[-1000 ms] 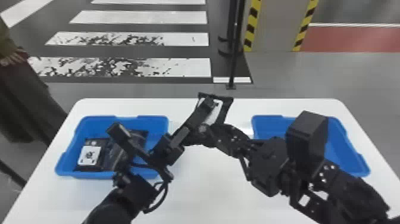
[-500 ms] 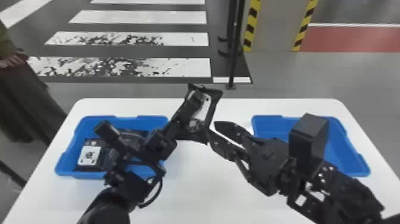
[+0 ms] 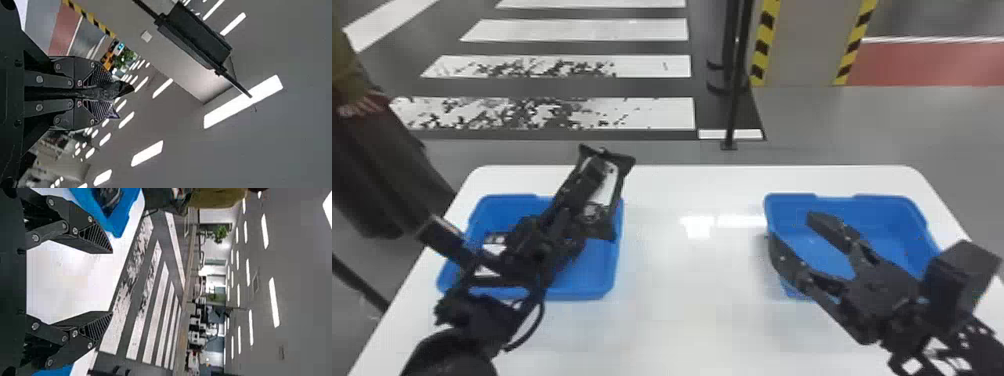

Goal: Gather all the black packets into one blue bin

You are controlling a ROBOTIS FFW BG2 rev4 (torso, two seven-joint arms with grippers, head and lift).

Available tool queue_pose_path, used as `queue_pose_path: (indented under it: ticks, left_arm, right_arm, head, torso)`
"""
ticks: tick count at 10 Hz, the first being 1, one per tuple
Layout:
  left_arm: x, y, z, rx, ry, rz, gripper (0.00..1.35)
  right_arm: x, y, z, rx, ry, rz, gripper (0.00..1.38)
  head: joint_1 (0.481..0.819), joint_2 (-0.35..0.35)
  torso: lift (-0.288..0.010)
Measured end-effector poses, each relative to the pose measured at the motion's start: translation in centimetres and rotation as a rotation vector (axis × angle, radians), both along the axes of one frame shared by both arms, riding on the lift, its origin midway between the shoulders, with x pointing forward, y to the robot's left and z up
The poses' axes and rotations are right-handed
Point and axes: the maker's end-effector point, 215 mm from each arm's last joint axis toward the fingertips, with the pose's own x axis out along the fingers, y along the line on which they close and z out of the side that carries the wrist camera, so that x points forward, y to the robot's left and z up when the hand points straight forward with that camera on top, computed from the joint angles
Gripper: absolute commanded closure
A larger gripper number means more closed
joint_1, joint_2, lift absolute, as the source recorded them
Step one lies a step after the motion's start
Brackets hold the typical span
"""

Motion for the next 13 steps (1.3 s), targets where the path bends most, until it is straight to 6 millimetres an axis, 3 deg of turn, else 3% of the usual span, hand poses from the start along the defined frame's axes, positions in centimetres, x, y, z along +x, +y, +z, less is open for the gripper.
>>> queue_pose_path:
  ticks: [1,3,4,5,6,7,8,9,11,13]
  left_arm:
    - [0.0,2.6,0.1,0.091,-0.034,0.057,1.18]
    - [0.2,5.7,-1.3,0.335,-0.035,0.106,1.16]
    - [0.6,7.1,-2.3,0.434,-0.022,0.126,1.15]
    - [0.8,9.0,-3.2,0.489,0.002,0.161,1.05]
    - [1.1,11.2,-4.0,0.548,0.030,0.205,0.65]
    - [1.4,13.3,-5.2,0.625,0.069,0.237,0.13]
    - [1.8,15.0,-5.8,0.706,0.087,0.260,0.03]
    - [1.8,15.9,-5.9,0.750,0.082,0.274,0.17]
    - [0.0,15.6,-4.5,0.719,0.023,0.309,0.27]
    - [-5.3,15.4,-2.9,0.701,0.014,0.369,0.28]
  right_arm:
    - [-0.8,-3.5,-1.6,-0.019,0.016,-0.073,0.53]
    - [-3.6,-9.3,-5.0,0.004,0.079,-0.209,0.55]
    - [-5.3,-11.2,-6.1,0.043,0.102,-0.274,0.55]
    - [-6.5,-11.9,-7.2,0.083,0.130,-0.311,0.55]
    - [-7.2,-12.0,-7.8,0.103,0.148,-0.320,0.55]
    - [-7.4,-12.0,-8.1,0.111,0.156,-0.321,0.55]
    - [-7.5,-12.0,-8.2,0.114,0.158,-0.321,0.55]
    - [-7.5,-12.0,-8.1,0.124,0.158,-0.323,0.55]
    - [-8.1,-12.0,-8.0,0.147,0.165,-0.331,0.52]
    - [-9.1,-12.7,-7.5,0.128,0.161,-0.343,0.51]
  head:
    - [0.695,0.006]
    - [0.695,-0.031]
    - [0.695,-0.038]
    - [0.695,-0.034]
    - [0.695,-0.009]
    - [0.695,0.025]
    - [0.695,0.049]
    - [0.695,0.062]
    - [0.695,0.062]
    - [0.695,0.055]
  torso:
    - [-0.110]
    - [-0.110]
    - [-0.110]
    - [-0.110]
    - [-0.110]
    - [-0.110]
    - [-0.110]
    - [-0.110]
    - [-0.110]
    - [-0.110]
